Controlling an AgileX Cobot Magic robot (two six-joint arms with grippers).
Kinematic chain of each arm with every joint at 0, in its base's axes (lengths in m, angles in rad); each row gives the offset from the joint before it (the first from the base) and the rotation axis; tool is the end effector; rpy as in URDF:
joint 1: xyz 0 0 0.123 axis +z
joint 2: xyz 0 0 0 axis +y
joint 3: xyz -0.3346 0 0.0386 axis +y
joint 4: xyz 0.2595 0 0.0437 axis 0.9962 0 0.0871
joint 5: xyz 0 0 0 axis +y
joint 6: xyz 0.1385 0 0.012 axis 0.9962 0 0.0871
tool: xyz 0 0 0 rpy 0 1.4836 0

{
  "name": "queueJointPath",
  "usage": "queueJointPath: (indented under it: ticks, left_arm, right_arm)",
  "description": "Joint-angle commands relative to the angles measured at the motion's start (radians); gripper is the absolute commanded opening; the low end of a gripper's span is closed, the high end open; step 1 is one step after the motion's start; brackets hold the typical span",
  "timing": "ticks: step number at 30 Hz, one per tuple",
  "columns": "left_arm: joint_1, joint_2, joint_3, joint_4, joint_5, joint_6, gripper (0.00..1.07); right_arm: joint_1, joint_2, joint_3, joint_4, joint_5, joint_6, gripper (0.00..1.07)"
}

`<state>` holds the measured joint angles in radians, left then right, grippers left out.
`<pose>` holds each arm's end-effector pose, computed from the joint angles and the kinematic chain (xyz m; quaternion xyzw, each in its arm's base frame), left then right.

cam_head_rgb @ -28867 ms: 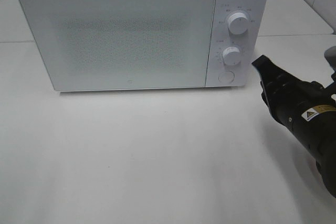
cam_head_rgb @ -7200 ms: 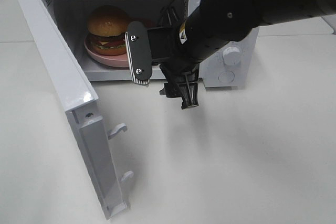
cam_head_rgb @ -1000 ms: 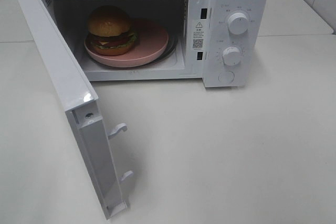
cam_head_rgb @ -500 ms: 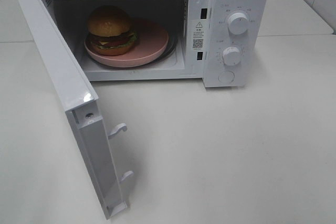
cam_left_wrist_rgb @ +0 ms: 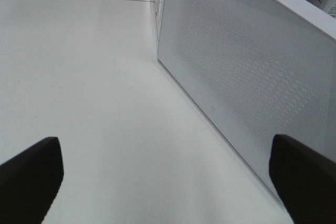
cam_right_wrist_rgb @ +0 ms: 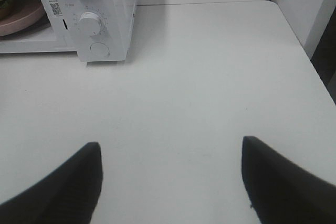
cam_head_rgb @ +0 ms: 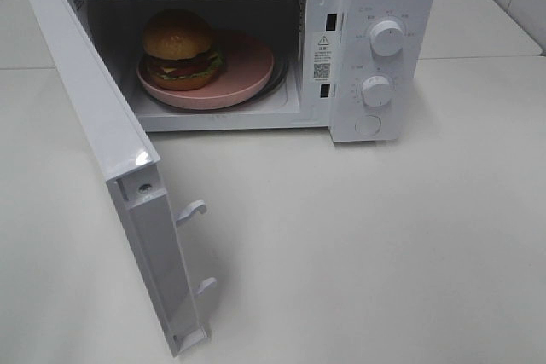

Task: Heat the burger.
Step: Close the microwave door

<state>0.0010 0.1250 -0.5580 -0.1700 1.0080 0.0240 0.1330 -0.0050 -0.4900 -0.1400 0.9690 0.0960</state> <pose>0.0120 -0.0199 0.2878 0.0080 0.8538 -0.0785 0.5146 0.0030 -0.0157 0.2700 -0.0160 0.8276 -0.0059 0.5610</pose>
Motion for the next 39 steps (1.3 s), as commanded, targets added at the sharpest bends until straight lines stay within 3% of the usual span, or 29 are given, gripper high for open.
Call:
queueJointPath:
  ticks: [1,7,19,21,22,24,25,26,27,29,31,39]
  left_arm:
    - [0.002,0.054,-0.007,-0.002,-0.063,-0.002,1.00]
    - [0.002,0.137,-0.007,-0.002,-0.152,-0.001,0.92]
    - [0.002,0.331,-0.007,0.002,-0.339,0.000,0.57]
    - [0.002,0.383,-0.007,0.002,-0.360,0.000,0.42]
    - [0.002,0.383,-0.007,0.002,-0.360,0.000,0.42]
    - [0.002,0.434,-0.007,0.002,-0.377,0.000,0.25]
    - [0.002,0.434,-0.007,0.002,-0.377,0.000,0.25]
    - [0.002,0.464,-0.007,0.004,-0.390,0.002,0.16]
    - [0.002,0.464,-0.007,0.004,-0.390,0.002,0.16]
    - [0.002,0.509,-0.007,0.009,-0.416,0.025,0.05]
    - [0.002,0.529,-0.007,0.009,-0.445,0.046,0.00]
    - [0.002,0.551,0.034,0.010,-0.673,0.095,0.00]
  right_arm:
    - [-0.007,-0.028,0.000,0.000,-0.006,-0.010,0.70]
    - [-0.007,-0.028,0.000,0.000,-0.006,-0.010,0.70]
    - [-0.007,-0.028,0.000,0.000,-0.006,-0.010,0.70]
    - [-0.007,-0.028,0.000,0.000,-0.006,-0.010,0.70]
    - [-0.007,-0.028,0.000,0.000,-0.006,-0.010,0.70]
    - [-0.007,-0.028,0.000,0.000,-0.006,-0.010,0.70]
    - [-0.007,-0.028,0.000,0.000,-0.006,-0.010,0.70]
    - [-0.007,-0.028,0.000,0.000,-0.006,-0.010,0.70]
    - [-0.007,-0.028,0.000,0.000,-0.006,-0.010,0.70]
    - [-0.007,-0.028,0.000,0.000,-0.006,-0.010,0.70]
    - [-0.007,-0.028,0.000,0.000,-0.006,-0.010,0.70]
    - [-0.007,-0.028,0.000,0.000,-0.006,-0.010,0.70]
